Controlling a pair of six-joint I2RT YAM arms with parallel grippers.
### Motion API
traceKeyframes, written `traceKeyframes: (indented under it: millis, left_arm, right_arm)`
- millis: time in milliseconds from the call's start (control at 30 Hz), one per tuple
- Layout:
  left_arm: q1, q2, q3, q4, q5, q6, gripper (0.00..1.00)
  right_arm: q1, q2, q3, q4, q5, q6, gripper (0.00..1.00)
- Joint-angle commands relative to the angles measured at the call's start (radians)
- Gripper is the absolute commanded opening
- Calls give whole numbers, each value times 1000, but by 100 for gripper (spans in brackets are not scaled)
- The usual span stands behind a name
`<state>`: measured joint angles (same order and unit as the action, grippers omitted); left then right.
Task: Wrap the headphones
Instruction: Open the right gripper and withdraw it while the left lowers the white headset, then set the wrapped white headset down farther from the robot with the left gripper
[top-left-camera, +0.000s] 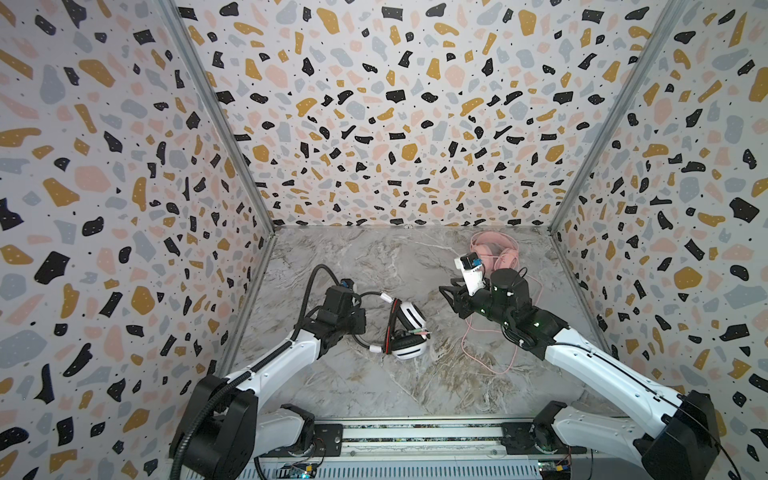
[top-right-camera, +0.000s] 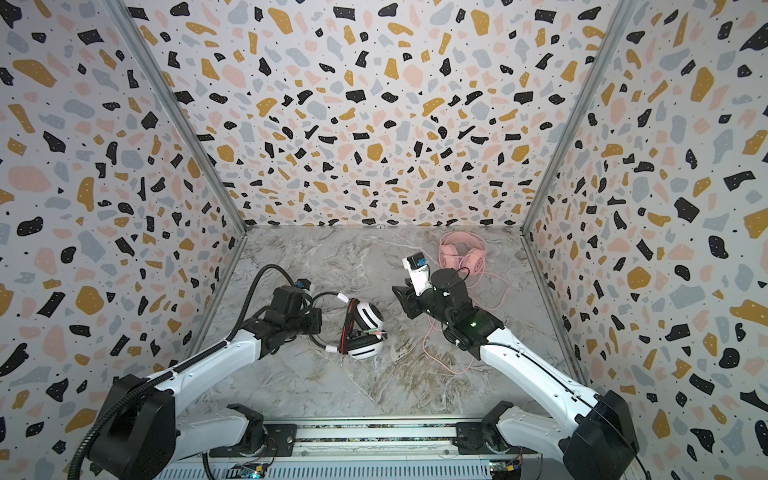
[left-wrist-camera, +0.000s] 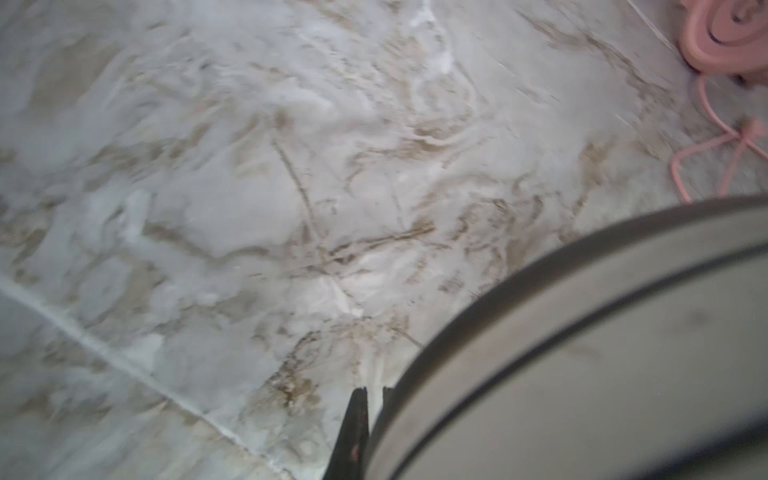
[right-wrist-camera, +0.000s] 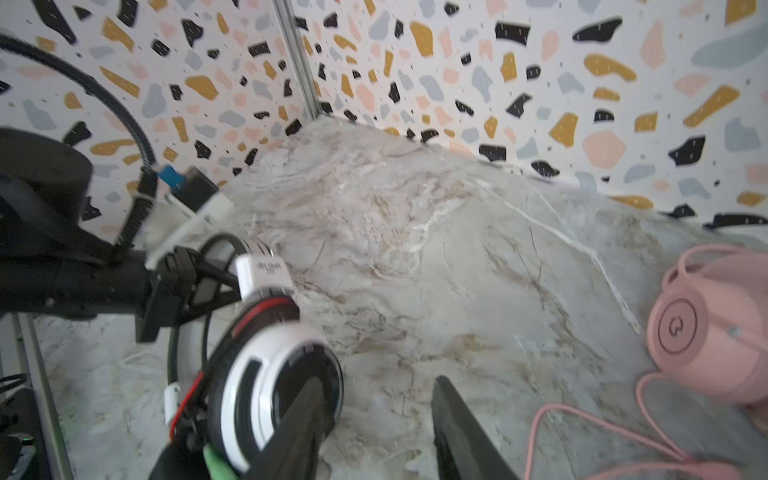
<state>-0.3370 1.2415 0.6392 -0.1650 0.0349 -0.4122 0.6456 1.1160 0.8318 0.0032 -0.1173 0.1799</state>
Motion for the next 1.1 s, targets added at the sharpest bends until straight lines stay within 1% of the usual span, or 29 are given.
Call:
traceKeyframes:
  millis: [0,67,167,267,300,367,467,500,633,767,900,967,1033,1067]
  left_arm:
    - [104,24,3,55,32,-133,0]
    - [172,64,21,51,43,-171,0]
    - [239,140,59,64,62,-218,0]
    - [278,248,140,30,87,-227,0]
    - [289,284,170,17,86,-223,0]
    - [322,364,233,-9,63,-256,0]
    - [377,477,306,39,131,-313,0]
    - [390,506,339,39,130,-320,0]
    - [441,633,496,-12,65,-331,0]
    - [495,751,624,-37,94,-358,0]
    - [523,810,703,-63,91,-359,1]
    - [526,814,714,-66,103,-357,7]
    - [525,809,705,-58,122,-356,22]
    - [525,804,700,-52,127,-355,26]
  right_arm:
    - [-24,-11,-42,57,12,43,45]
    - [-32,-14,-77,83,5,49,45]
    - [-33,-9,-128,119,2,48,45]
    - [-34,-7,-185,180,2,57,45]
    - [-35,-7,-200,208,-9,62,45]
    - [-34,-7,-237,270,-36,72,45]
    - [-32,-4,-289,345,-42,79,45]
    - [-33,-2,-305,360,-38,81,45]
    - [-36,0,-382,443,-42,82,45]
    - [-37,11,-410,495,-37,73,45]
    - [-37,2,-429,514,-6,69,45]
    - [-38,-4,-436,518,4,67,45]
    - [-38,-5,-437,518,5,68,45]
    - [-38,-4,-438,518,4,68,45]
